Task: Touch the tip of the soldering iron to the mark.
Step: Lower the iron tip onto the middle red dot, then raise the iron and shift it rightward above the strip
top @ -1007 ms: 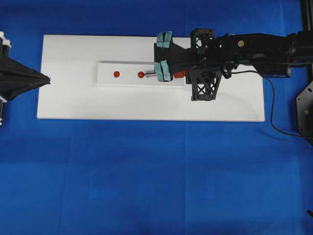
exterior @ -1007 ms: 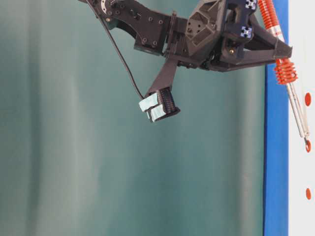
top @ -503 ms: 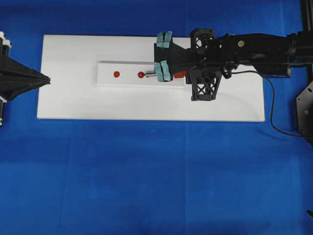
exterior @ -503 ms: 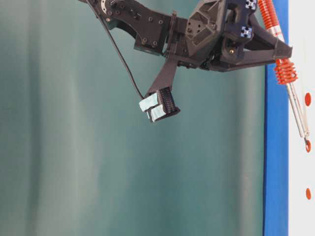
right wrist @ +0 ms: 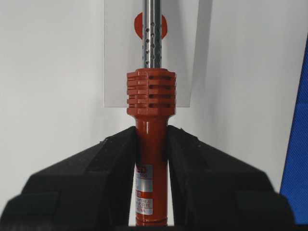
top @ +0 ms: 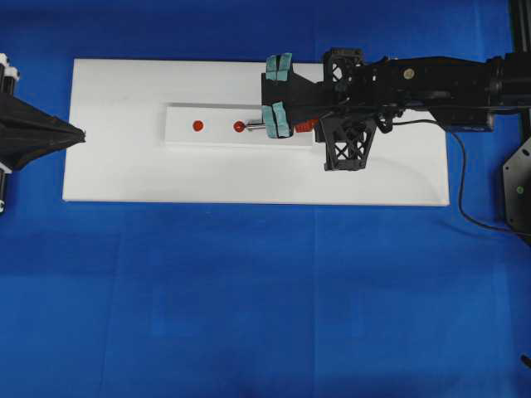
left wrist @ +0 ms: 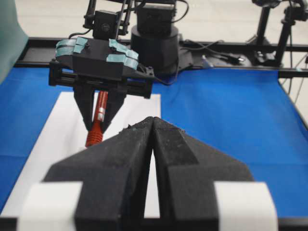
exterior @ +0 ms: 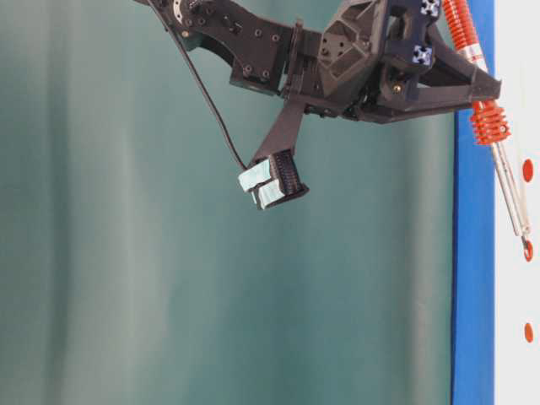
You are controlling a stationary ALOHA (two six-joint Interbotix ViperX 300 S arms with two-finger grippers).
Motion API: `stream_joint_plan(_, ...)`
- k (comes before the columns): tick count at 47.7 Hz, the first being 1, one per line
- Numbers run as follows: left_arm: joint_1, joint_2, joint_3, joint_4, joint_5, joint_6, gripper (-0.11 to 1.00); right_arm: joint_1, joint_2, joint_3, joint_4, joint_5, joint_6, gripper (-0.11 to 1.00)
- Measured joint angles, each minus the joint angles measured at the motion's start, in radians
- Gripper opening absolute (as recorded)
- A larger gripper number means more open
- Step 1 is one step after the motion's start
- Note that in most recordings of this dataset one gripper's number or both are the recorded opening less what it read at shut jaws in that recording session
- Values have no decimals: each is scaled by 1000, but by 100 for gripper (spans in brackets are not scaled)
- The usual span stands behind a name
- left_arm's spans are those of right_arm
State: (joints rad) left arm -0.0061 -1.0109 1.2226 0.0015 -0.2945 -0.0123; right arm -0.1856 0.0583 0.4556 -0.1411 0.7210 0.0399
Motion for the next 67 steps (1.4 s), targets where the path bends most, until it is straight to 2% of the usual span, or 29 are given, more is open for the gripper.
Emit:
stream_joint_plan(21, 0, 0, 0, 0, 0, 0, 0, 0, -2, -6, 0, 5, 0, 6)
stream_joint_plan(49, 0, 0, 0, 0, -6, 2, 0, 2, -175, -117, -17, 195, -6, 6)
stream_joint_plan(67, 2, 0, 0, -2, -6, 0, 0, 3, -186, -123, -17, 206, -6, 6)
